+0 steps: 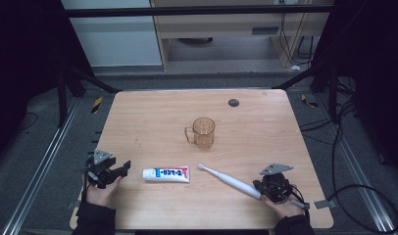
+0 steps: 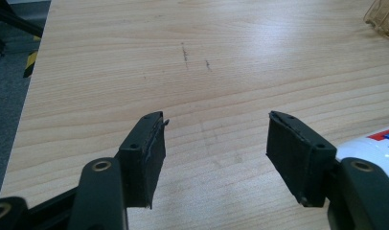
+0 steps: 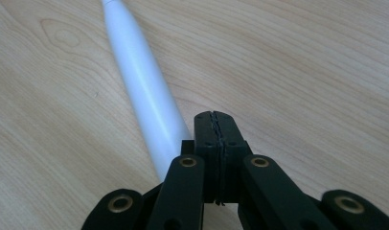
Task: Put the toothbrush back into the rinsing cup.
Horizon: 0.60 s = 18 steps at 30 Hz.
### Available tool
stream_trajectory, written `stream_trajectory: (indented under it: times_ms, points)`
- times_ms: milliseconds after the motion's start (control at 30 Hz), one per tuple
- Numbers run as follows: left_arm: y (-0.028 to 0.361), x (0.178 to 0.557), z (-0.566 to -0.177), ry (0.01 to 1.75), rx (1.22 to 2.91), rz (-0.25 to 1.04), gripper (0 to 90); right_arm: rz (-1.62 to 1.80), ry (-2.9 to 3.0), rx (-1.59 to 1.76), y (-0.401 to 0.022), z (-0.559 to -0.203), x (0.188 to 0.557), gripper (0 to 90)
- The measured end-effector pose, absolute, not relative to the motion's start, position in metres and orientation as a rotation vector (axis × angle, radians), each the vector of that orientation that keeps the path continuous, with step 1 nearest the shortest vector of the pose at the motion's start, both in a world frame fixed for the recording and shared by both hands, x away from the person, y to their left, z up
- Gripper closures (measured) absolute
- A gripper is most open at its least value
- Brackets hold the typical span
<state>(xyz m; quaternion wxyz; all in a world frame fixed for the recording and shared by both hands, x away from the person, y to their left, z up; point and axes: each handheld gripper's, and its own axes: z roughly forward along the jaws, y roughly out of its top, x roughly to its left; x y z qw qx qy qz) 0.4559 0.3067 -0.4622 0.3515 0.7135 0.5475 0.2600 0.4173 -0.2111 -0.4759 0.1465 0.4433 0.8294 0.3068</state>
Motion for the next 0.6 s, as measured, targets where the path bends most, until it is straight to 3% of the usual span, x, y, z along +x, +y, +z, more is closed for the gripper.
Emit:
stream_trajectory:
  times_ms: [600]
  points:
    - [0.306, 0.456, -0.463, 1.414, 1.856, 0.667, 37.2, 0.899, 2.404, 1.278, -0.208, -0.477, 0.404, 88.8]
